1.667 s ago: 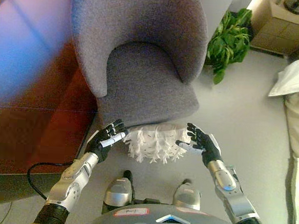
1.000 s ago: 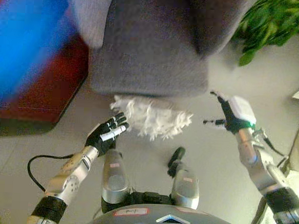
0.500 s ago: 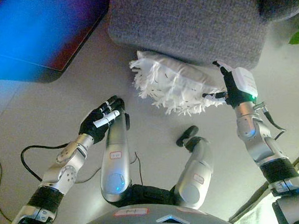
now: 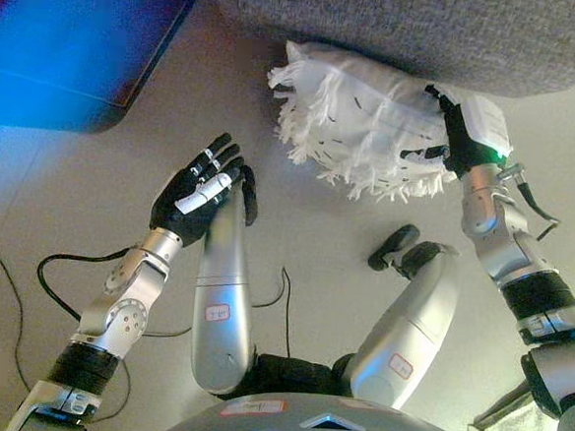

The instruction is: Pick up the pillow and put it on the sofa.

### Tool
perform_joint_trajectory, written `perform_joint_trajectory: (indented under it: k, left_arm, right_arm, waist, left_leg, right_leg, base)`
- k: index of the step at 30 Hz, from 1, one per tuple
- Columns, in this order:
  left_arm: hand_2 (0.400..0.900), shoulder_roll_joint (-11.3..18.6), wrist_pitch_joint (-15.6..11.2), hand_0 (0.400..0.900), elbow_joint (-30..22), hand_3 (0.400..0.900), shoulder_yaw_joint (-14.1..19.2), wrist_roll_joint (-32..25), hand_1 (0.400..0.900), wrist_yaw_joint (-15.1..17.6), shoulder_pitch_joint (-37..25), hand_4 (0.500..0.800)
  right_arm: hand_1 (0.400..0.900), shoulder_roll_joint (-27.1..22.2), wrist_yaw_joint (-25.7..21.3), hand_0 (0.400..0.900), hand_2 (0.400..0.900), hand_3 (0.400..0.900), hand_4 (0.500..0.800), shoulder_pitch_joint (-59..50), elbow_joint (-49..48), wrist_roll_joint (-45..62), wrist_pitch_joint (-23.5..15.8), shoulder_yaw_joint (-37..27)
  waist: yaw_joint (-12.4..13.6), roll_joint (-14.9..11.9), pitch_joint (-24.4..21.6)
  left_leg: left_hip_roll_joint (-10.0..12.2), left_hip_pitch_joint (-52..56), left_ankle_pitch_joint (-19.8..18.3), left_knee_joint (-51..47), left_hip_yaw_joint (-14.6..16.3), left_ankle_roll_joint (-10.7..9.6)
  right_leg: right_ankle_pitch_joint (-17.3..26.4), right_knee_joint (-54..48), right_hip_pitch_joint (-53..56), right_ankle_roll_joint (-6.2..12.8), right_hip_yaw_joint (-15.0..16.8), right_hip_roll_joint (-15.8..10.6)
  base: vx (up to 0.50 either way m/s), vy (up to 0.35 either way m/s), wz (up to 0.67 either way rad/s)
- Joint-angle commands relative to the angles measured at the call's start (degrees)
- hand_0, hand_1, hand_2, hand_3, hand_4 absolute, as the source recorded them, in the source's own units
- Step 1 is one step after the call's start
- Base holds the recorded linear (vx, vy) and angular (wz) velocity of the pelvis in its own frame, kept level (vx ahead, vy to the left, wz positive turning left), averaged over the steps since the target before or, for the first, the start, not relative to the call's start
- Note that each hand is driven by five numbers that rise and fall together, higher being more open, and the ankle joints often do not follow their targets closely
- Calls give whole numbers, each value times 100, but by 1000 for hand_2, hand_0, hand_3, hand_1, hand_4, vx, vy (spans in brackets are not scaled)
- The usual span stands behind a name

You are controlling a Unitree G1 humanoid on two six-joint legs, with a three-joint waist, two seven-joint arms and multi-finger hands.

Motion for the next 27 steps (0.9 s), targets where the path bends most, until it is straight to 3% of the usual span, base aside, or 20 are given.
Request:
perform_joint_trajectory:
  k: [1,7,13,14,16,21,27]
  left_arm:
    - [900,-127,-198,900,-493,900,-423,-263,900,-343,-76,800]
    - [900,-202,-250,900,-433,900,-601,-445,900,-425,-211,800]
    - [900,-285,-178,900,-453,900,-785,-520,900,-358,-301,800]
    - [900,-293,-168,900,-457,900,-823,-494,900,-333,-315,800]
    - [900,-317,-135,900,-428,900,-878,-458,900,-290,-342,800]
    - [900,-451,-164,900,-296,900,-982,-434,900,-225,-373,800]
    - [900,-518,-115,900,-416,900,-1028,-355,900,-46,-306,800]
  right_arm:
    - [900,-273,-277,900,900,900,800,-738,480,-194,68,-41]
    - [900,16,-78,900,900,900,800,-1613,1379,-289,755,541]
    - [900,419,932,900,900,900,800,-2246,2267,-616,1751,1123]
    - [400,479,1014,400,400,400,500,-2300,2376,-505,1838,1185]
    - [400,618,1216,400,400,400,500,-2431,2625,-274,1929,1212]
    - [400,944,1148,400,400,400,500,-2680,2758,155,1911,1173]
    - [400,982,1185,400,400,400,500,-2534,2522,275,1916,1088]
  waist:
    - [219,311,-18]
    - [420,337,-18]
    - [644,390,-18]
    - [670,398,-18]
    - [713,405,-18]
    - [770,423,-18]
    - [742,432,-18]
  left_leg:
    - [370,416,-1011,698,-505,-46]
    - [314,102,-1236,1312,-768,-46]
    - [208,-22,-1358,1667,-926,-41]
    - [199,-38,-1360,1704,-942,-42]
    - [175,-63,-1343,1753,-965,-37]
    - [121,-64,-1301,1810,-972,-29]
    - [138,-17,-1292,1896,-981,-20]
  right_leg:
    - [-250,429,-406,-254,104,56]
    - [-484,939,-692,-313,253,23]
    - [-608,1250,-794,-351,338,11]
    - [-611,1287,-808,-354,353,9]
    - [-607,1338,-832,-360,370,25]
    - [-589,1398,-813,-387,348,89]
    - [-605,1509,-772,-401,378,101]
  base:
    - [30,22,6]
    - [39,22,3]
    - [51,6,3]
    - [41,-4,5]
    - [45,-1,1]
    - [33,17,-7]
    - [21,6,-4]
